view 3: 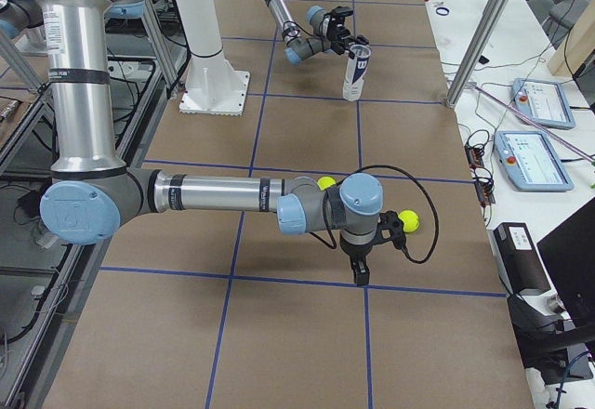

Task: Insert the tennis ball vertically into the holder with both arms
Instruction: 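Set the can upright on the table and hold it with the left gripper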

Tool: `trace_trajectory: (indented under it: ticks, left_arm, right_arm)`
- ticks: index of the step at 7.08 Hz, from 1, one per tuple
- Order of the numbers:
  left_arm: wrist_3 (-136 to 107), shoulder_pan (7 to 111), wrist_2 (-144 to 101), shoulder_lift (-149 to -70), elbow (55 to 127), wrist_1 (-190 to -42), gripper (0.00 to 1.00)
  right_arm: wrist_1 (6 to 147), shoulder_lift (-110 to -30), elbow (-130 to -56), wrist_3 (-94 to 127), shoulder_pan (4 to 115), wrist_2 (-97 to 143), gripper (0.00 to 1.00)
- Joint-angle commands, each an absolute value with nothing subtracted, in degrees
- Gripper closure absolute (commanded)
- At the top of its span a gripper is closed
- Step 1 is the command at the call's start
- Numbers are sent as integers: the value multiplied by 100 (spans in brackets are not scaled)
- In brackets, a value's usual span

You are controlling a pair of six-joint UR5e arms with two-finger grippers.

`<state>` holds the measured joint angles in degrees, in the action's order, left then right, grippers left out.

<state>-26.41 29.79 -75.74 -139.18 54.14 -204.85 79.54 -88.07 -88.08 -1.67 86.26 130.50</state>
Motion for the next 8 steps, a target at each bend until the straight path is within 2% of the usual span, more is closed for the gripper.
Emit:
trace_trajectory:
  ticks: [1, 4, 7, 8]
  left_arm:
    - [-2610, 2962, -7410, -13756, 5283, -20645, 20]
    - [-2610, 2927, -7365, -13763, 5124, -20637, 13]
    - [-2610, 2892, -7365, -13755, 5150, -20637, 14]
    - [-2610, 2874, -7365, -13755, 5150, -20628, 9]
  right_arm:
    - [7954, -8798, -8815, -167, 8622, 13060, 1]
    - [7954, -8798, -8815, -167, 8622, 13113, 1]
    - [7954, -8798, -8815, -167, 8622, 13113, 1]
    - [7954, -8798, -8815, -167, 8631, 13113, 1]
